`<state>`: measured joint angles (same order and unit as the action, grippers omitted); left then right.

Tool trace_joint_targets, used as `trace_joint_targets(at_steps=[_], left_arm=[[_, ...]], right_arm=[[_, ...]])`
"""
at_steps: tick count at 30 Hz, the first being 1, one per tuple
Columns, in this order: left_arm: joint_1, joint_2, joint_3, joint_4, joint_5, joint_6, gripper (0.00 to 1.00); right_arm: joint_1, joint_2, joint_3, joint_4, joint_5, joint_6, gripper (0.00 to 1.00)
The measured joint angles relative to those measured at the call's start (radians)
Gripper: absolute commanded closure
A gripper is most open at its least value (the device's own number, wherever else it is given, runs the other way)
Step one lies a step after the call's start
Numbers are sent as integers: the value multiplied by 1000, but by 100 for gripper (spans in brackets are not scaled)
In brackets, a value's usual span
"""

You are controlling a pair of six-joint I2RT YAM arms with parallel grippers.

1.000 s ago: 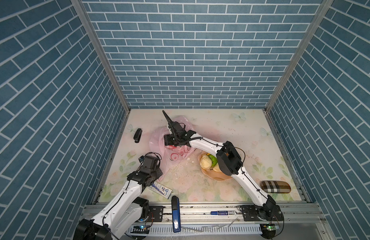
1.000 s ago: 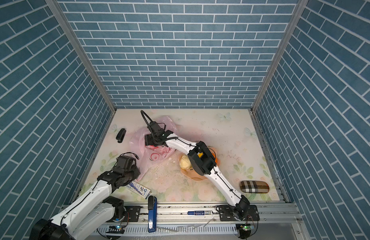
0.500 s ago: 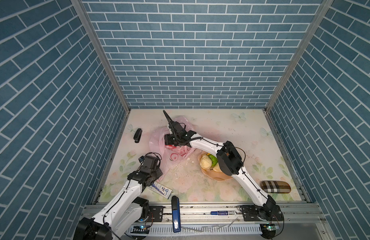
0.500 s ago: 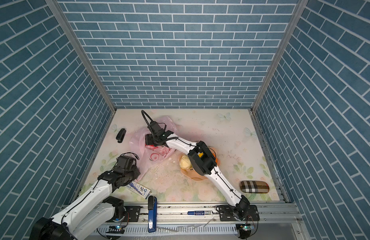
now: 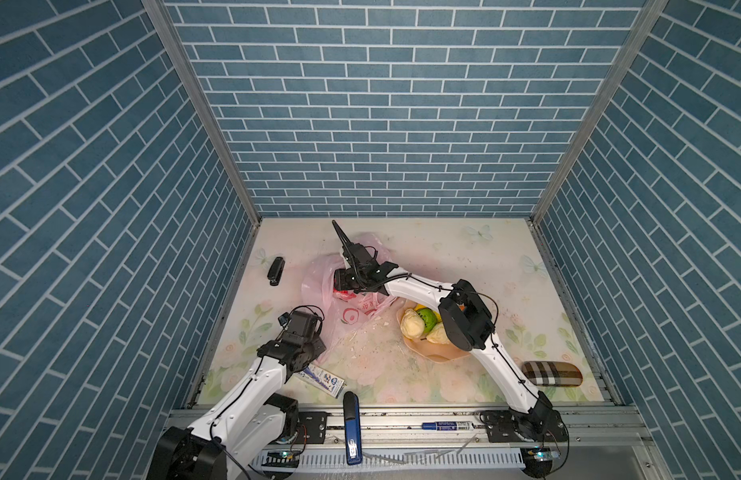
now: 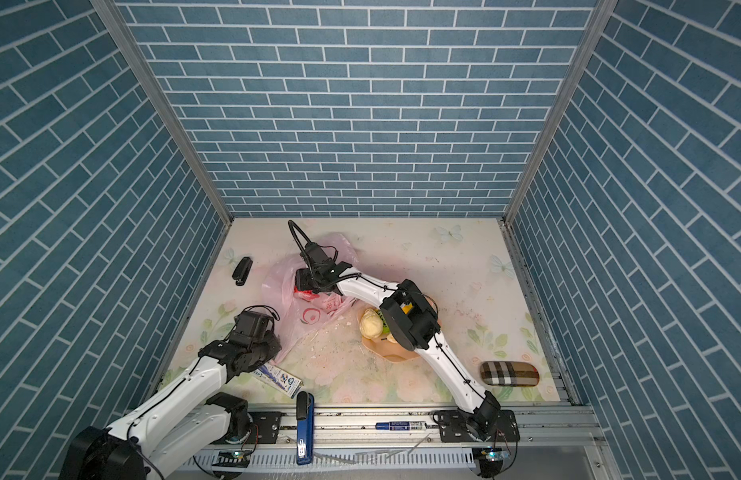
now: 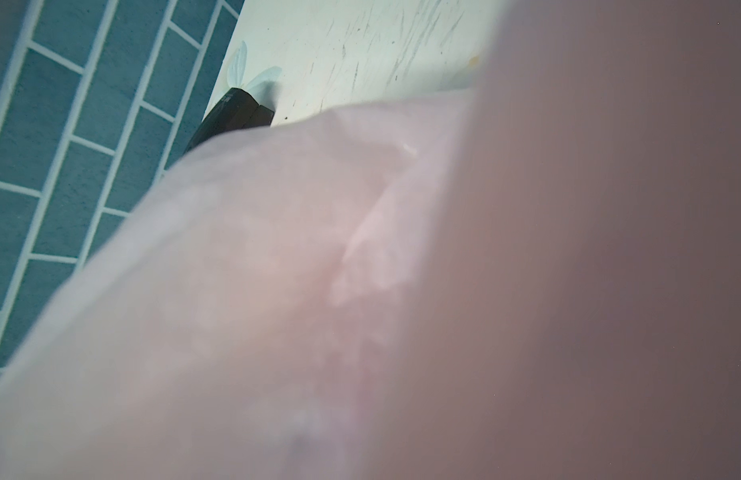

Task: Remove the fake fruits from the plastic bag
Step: 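Reach deeper into the bag and close the right gripper on the red apple, then lift the red apple out of the bag with the right gripper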

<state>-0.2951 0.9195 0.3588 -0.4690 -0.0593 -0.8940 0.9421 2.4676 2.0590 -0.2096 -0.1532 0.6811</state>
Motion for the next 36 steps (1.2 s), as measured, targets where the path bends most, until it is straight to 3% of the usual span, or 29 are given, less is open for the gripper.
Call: trace_joint_targets(at_steps=[23, 36], left_arm=[[0, 14, 33, 0, -34, 1, 100], [0, 92, 84, 18, -69, 1, 100]], right_arm=[[-30, -143, -129, 53, 34, -10, 90], [-44, -269, -243, 21, 35, -95, 91]])
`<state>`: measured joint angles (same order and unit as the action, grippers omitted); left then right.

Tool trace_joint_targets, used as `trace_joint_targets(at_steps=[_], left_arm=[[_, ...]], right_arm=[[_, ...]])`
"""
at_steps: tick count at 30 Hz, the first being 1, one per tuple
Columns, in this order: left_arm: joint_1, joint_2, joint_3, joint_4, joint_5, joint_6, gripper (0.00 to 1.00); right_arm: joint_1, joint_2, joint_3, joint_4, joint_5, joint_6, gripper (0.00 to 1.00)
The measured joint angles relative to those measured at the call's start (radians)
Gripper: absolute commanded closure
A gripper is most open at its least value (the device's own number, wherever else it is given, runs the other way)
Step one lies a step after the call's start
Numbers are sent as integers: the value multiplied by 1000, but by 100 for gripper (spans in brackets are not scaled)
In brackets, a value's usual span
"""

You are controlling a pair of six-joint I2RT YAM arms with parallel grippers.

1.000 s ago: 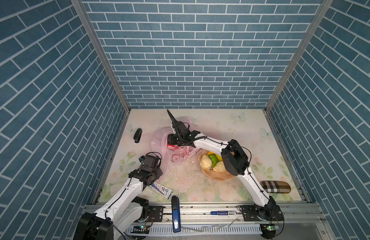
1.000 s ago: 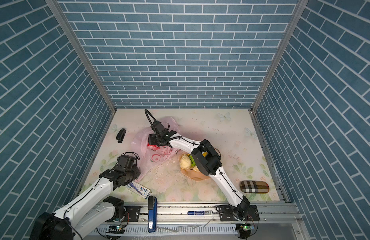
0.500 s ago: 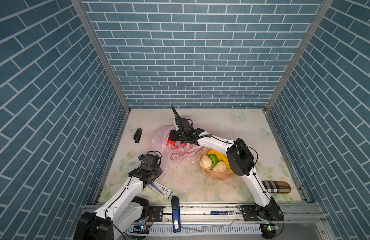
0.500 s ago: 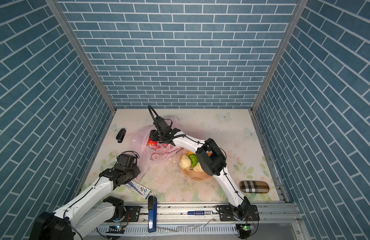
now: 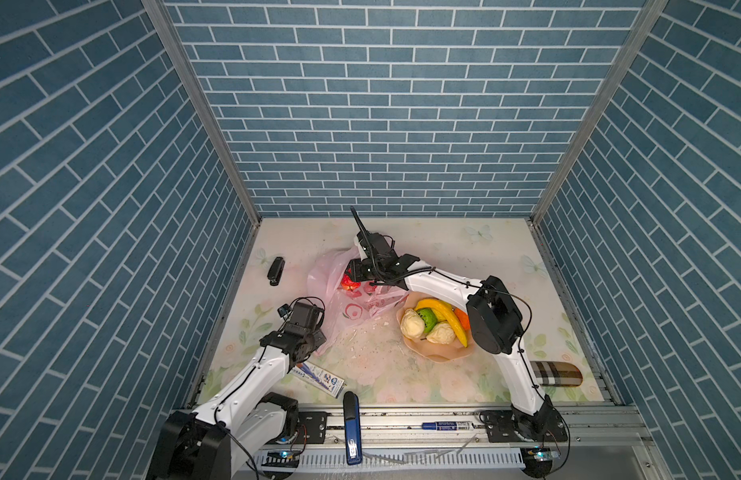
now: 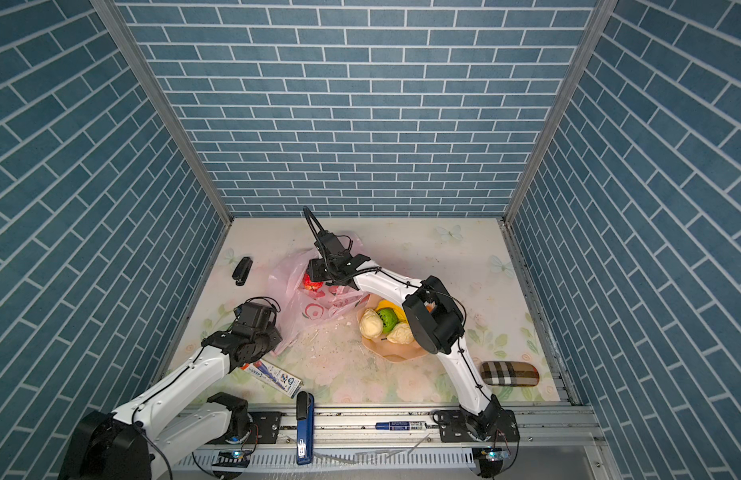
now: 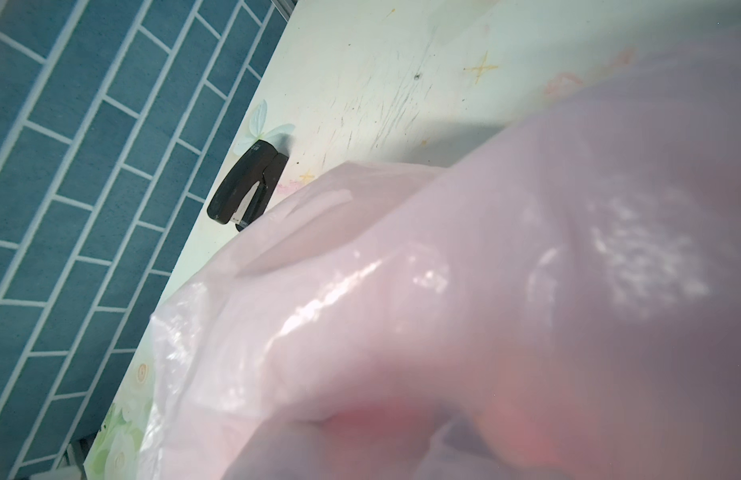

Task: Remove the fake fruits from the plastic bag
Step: 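Lift the red apple out of the bag with the right gripper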

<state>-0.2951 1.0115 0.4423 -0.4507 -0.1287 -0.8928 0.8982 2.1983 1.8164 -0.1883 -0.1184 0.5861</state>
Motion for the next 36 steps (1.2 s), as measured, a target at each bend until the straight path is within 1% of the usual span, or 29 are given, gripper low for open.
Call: trace_joint_targets(at_steps=[7, 21, 27, 36], left_arm=[[0, 46, 50, 13, -24, 9, 100], [6, 85, 152, 18, -95, 40, 100], [18, 134, 190, 42, -121, 56, 100], [23, 204, 229, 93, -148, 60, 100]], right_arm=[[0, -71, -34, -14, -25, -27, 91], [5, -97, -63, -92, -113, -88, 92], [10, -159, -79, -137, -126, -114, 92], [18, -259, -98, -160, -126, -140, 92]])
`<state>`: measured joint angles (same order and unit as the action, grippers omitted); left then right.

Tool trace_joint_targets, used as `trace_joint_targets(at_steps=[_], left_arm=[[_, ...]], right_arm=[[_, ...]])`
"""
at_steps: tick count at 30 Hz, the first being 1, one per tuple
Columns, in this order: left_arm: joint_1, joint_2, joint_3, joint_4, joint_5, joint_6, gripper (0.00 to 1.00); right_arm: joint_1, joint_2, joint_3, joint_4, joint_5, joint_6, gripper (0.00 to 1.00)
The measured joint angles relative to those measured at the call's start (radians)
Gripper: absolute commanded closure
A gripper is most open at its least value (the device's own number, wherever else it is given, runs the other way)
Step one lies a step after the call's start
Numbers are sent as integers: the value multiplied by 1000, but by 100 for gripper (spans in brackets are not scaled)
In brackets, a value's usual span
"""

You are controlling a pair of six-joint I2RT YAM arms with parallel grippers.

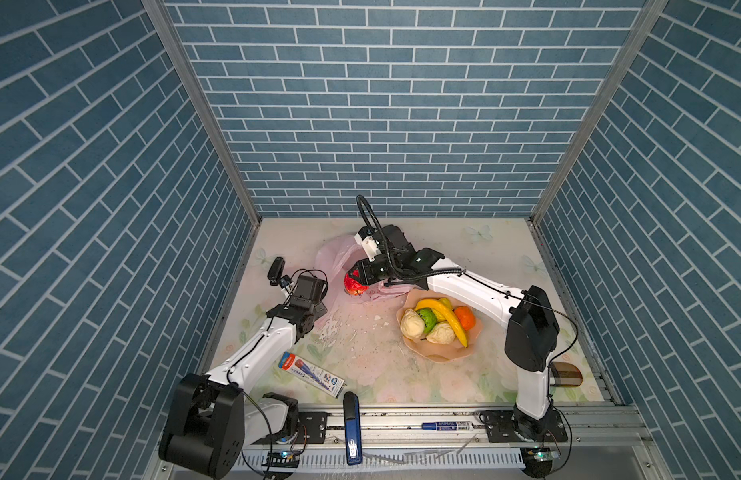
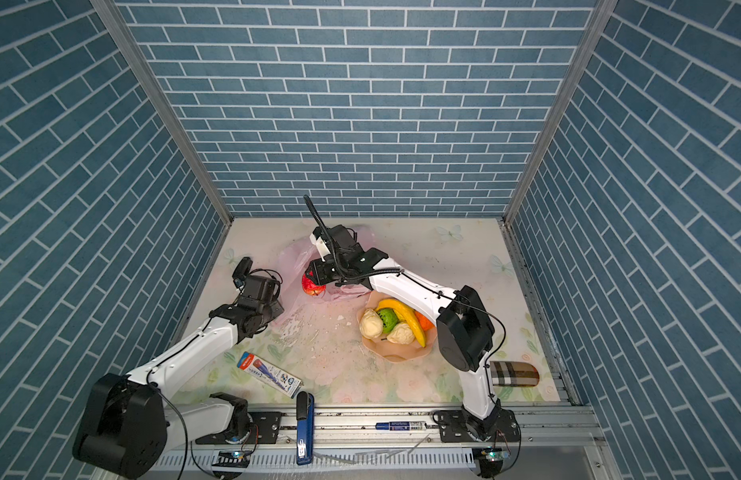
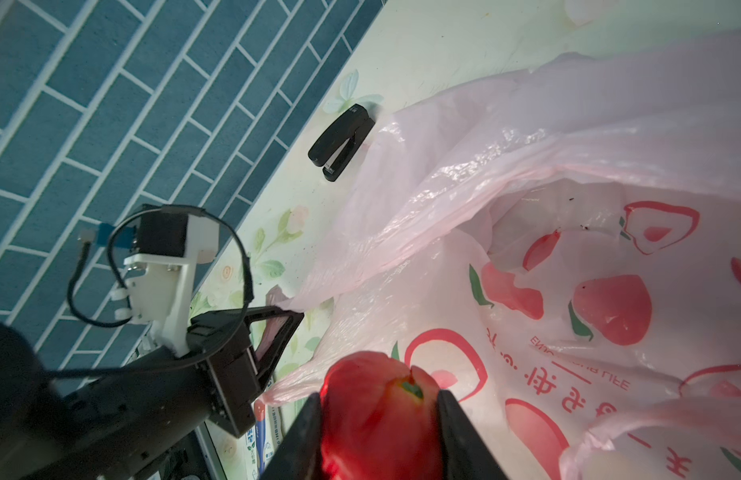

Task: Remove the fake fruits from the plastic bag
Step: 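Lift the red apple out of the bag with the right gripper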

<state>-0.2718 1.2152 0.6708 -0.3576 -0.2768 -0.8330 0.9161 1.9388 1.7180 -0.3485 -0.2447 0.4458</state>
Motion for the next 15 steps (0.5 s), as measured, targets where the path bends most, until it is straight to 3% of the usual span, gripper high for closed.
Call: trace_joint_targets(at_steps=[15], left_arm=[[39, 203, 183, 110, 11, 25, 100]], right_arm=[[0, -224, -192, -59, 105, -8, 92]])
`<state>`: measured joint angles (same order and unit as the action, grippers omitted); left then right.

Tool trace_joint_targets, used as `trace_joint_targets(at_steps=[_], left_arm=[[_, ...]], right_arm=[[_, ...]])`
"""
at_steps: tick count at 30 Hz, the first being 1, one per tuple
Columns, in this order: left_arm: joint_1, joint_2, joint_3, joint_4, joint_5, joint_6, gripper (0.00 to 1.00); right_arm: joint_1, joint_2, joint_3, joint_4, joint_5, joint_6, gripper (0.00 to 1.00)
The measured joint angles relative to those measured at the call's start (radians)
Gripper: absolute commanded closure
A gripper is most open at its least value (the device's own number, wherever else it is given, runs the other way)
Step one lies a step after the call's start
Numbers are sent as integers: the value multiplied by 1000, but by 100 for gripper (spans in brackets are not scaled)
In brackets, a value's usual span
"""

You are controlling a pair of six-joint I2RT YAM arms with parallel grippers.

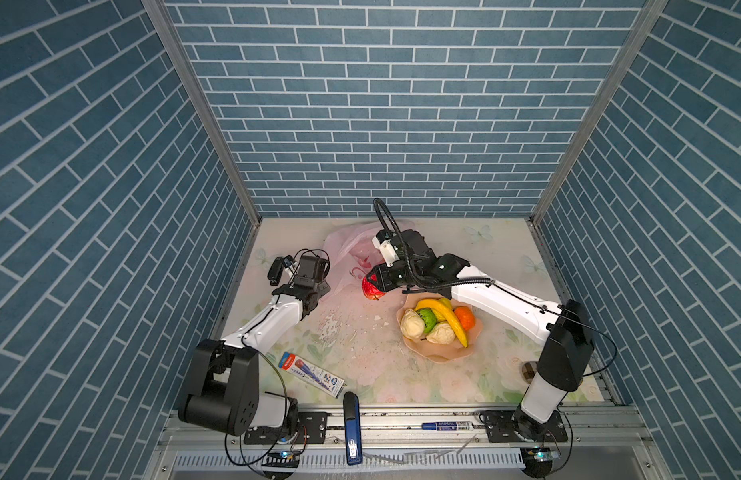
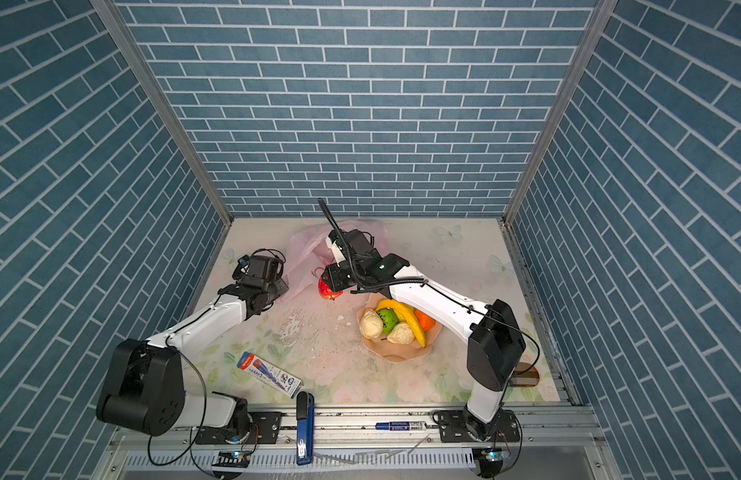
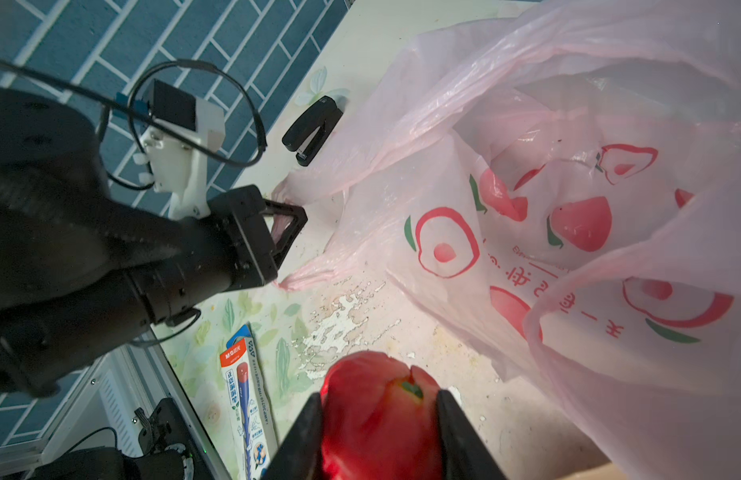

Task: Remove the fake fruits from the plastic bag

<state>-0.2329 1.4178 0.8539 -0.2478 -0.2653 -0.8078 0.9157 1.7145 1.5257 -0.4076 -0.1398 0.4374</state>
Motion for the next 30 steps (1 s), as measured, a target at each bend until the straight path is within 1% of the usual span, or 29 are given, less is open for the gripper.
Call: trace_joint_targets(at_steps=[7, 10, 23, 30], left_arm=[[2, 93, 76, 29, 30, 6, 100], [2, 109, 90, 37, 44, 9, 100], [0, 105, 92, 36, 84, 23, 100], [-7, 53, 71, 37, 85, 34, 99]], right_arm=[[-1, -127, -115, -19, 67, 1, 92], [-2, -180, -170, -30, 97, 2, 92], [-5, -419, -378, -110, 202, 34, 92], [-5, -505, -443, -159, 235, 56, 92]])
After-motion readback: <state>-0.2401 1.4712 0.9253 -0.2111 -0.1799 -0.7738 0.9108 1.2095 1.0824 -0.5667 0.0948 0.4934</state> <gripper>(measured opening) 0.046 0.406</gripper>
